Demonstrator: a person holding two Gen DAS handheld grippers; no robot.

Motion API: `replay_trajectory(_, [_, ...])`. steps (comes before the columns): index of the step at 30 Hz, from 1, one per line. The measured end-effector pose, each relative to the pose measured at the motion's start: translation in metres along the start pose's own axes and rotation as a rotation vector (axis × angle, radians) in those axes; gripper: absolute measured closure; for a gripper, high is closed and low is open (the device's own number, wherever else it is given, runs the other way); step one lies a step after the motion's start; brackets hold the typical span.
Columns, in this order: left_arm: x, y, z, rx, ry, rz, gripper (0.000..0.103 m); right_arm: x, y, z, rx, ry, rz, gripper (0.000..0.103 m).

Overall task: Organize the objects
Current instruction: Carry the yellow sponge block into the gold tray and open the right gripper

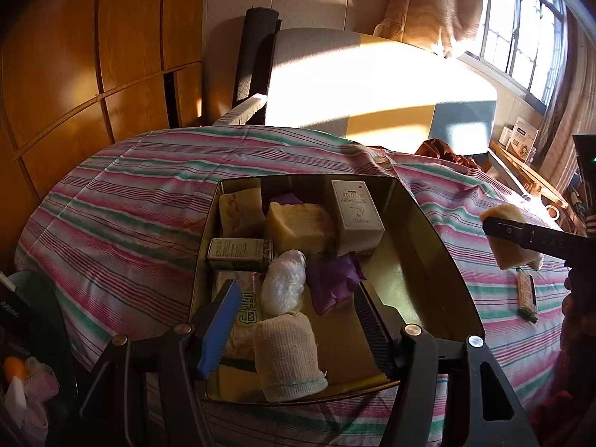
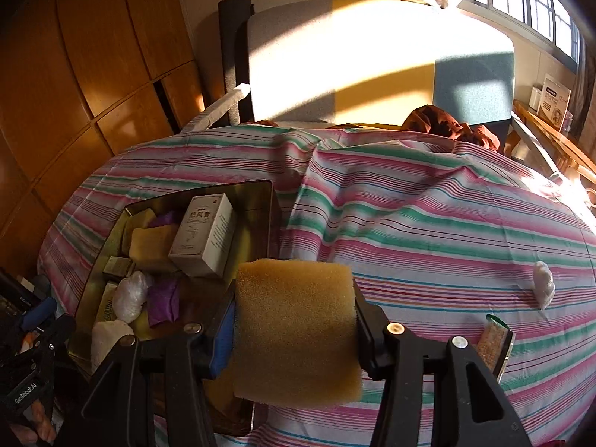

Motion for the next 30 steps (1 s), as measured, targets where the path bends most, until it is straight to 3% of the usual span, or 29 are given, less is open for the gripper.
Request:
replay_trajectory(9, [0.006, -0.012, 0.008, -0.029, -0.023, -0.001, 0.039, 0.026, -0.049, -0.004, -0.107, -0.033, -0.031, 0.050])
replay_trajectory(18, [0.012, -0.028, 0.016, -0.078, -0.046, 0.001, 0.039, 0.059, -0.073, -0.010, -0.245, -0.070, 0.009, 0.050])
replay_trajectory(25, [0.015, -0.036, 0.020, -0.100, -0.062, -0.005, 0.039, 0.103, -0.092, -0.015, -0.407, -0.117, 0.123, 0.048])
replay_trajectory(26, [0.015, -0.037, 0.020, -0.102, -0.064, -0.005, 0.039, 0.107, -0.093, -0.018, -0.417, -0.108, 0.126, 0.047])
replay_trajectory(28, [0.015, -0.038, 0.021, -0.105, -0.067, -0.005, 0.039, 0.110, -0.093, -0.022, -0.425, -0.100, 0.121, 0.032])
replay_trajectory(30, [0.015, -0.038, 0.022, -0.107, -0.068, -0.005, 0.039, 0.109, -0.091, -0.023, -0.411, -0.103, 0.102, 0.024])
Point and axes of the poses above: each gripper's, at about its wrist camera, not at the fingertips, and x roughly the way its jaws point, y to its right, z to its underside, the point moved 4 cm from there along x, roughly the way its jaws point, and after that the axes turned 5 degrees about x, right-handed, at the moved point
